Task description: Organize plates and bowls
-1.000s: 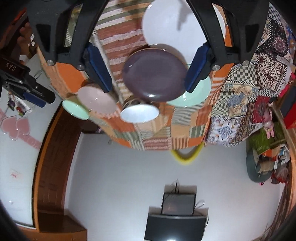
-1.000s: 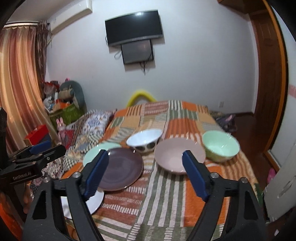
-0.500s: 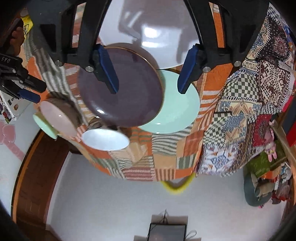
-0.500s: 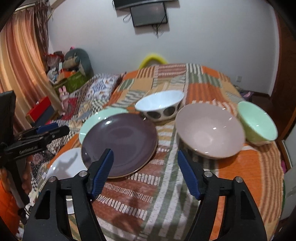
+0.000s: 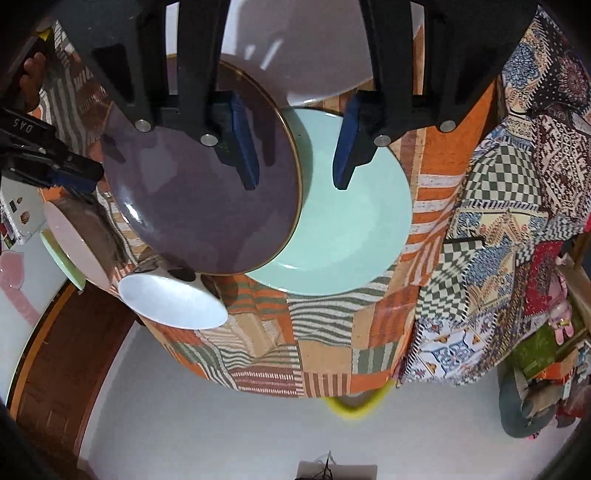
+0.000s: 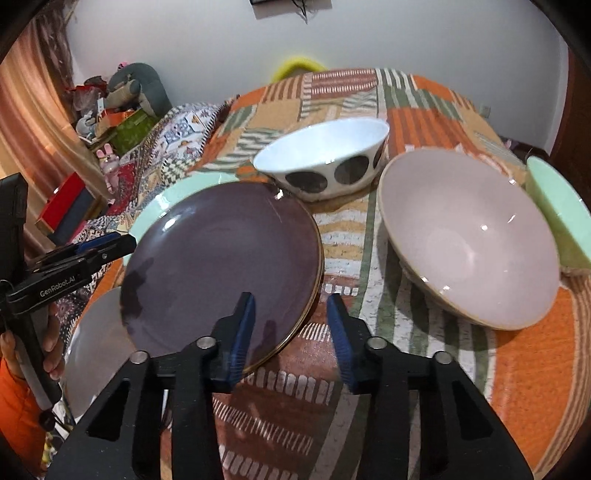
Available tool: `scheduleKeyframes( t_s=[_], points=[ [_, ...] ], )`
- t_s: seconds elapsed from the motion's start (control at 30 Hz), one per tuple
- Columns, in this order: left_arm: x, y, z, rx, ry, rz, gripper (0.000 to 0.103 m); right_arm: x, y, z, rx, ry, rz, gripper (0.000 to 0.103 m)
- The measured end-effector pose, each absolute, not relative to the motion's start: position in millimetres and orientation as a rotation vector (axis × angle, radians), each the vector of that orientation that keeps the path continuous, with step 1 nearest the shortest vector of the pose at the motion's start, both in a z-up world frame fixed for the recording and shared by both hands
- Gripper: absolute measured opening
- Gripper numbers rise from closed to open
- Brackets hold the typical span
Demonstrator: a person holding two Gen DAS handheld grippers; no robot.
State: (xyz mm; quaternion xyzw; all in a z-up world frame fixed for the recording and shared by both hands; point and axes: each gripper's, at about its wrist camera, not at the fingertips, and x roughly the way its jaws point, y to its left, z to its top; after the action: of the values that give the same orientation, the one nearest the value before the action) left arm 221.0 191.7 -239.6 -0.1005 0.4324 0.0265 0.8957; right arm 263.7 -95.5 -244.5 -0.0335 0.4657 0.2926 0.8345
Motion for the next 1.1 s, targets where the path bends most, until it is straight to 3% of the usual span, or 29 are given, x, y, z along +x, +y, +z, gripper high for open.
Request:
scheduleKeyframes(
  t_s=[0.1, 0.17, 0.37, 0.47, 0.53, 0.6, 1.1],
  points=[
    [228, 195, -245, -0.216, 0.915, 0.051, 0.036, 266, -88, -251, -0.085, 1.015, 0.61, 0.027],
    [232, 195, -247, -0.217, 0.916, 0.035, 0.026, 266, -88, -253, -0.093, 1.018, 0.595, 0.027],
    [237, 189, -254, -0.207, 0.919, 0.018, 0.017, 276, -89, -257, -0.056, 1.063, 0.599, 0.027],
    [236, 188, -256, -0.214, 0.914, 0.02, 0.016, 277, -87, -258, -0.052, 1.071, 0.598, 0.027],
    [236, 186, -255, -0.193, 0.916, 0.024, 0.016, 277, -89, -258, -0.059, 1.063, 0.574, 0.019],
    [235, 183, -254, -0.174, 0.92, 0.028, 0.016, 279, -91, -258, -0.043, 1.07, 0.58, 0.018],
    [212, 174, -244, -0.194, 0.9, 0.048, 0.016, 267, -96, -250, -0.06, 1.047, 0.605, 0.017]
  ],
)
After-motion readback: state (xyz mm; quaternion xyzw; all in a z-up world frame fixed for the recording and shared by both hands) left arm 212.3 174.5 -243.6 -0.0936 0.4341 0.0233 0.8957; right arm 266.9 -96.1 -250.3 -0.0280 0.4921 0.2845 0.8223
